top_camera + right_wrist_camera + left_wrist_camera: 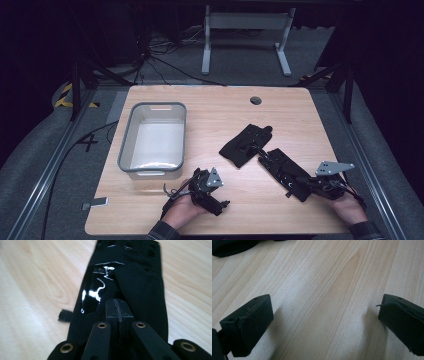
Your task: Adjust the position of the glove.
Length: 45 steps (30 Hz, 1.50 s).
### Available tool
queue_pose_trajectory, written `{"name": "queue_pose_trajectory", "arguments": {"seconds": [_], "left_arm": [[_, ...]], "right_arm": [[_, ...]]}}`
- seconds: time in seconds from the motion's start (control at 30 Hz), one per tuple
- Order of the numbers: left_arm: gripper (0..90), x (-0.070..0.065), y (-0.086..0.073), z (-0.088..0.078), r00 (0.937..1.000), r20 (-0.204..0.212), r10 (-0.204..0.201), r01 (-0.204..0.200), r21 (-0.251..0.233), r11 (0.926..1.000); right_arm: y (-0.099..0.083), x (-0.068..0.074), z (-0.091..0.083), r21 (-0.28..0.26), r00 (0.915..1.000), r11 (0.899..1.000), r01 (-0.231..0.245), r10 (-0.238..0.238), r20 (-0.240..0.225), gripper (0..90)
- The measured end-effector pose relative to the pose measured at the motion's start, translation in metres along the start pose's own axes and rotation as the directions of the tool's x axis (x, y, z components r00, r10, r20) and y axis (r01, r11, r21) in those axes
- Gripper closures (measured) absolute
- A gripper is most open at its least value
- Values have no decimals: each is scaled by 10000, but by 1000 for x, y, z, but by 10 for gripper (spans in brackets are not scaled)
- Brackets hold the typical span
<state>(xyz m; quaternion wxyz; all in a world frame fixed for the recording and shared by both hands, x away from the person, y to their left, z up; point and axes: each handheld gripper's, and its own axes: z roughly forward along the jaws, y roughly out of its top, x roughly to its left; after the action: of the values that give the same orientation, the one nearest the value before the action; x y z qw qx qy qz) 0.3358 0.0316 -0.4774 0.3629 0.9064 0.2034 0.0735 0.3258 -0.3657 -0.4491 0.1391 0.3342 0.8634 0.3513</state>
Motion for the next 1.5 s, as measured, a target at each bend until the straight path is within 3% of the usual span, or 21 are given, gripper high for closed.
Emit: {"name": "queue_pose_trajectory", "arguments": {"seconds": [0.43, 0.63, 0.8, 0.87, 1.07, 1.2, 1.37, 1.5], "left_arm": [[0, 0, 0, 0, 10000, 3, 3, -3, -7, 10000], [0, 0, 0, 0, 10000, 1, 6, -6, -6, 10000], [1, 0, 0, 0, 10000, -1, 7, -7, -7, 10000], [1, 0, 0, 0, 10000, -1, 4, -4, -1, 10000], [0, 0, 0, 0, 10000, -5, 12, -12, -3, 10000], [0, 0, 0, 0, 10000, -8, 12, -12, -8, 10000], [0, 0, 0, 0, 10000, -6, 18, -18, -12, 10000], [0, 0, 0, 0, 10000, -3, 11, -11, -4, 10000]], "right_arm": [[6, 26, 7, -4, 9934, 9984, 565, -562, -1003, 895], [12, 43, 14, -55, 9818, 9957, 924, -920, -1662, 895], [17, 52, 17, -71, 9765, 9926, 1214, -1207, -1786, 895], [20, 50, 15, -238, 9767, 9937, 1096, -1121, -1831, 894], [34, 26, 11, -510, 9898, 9946, 903, -953, -1056, 894], [39, 19, 19, -413, 9892, 9947, 946, -985, -1084, 893], [39, 18, 37, 164, 9855, 9930, 1167, -1137, -1256, 895], [39, 22, 41, 33, 9815, 9938, 1113, -1094, -1572, 895]]}}
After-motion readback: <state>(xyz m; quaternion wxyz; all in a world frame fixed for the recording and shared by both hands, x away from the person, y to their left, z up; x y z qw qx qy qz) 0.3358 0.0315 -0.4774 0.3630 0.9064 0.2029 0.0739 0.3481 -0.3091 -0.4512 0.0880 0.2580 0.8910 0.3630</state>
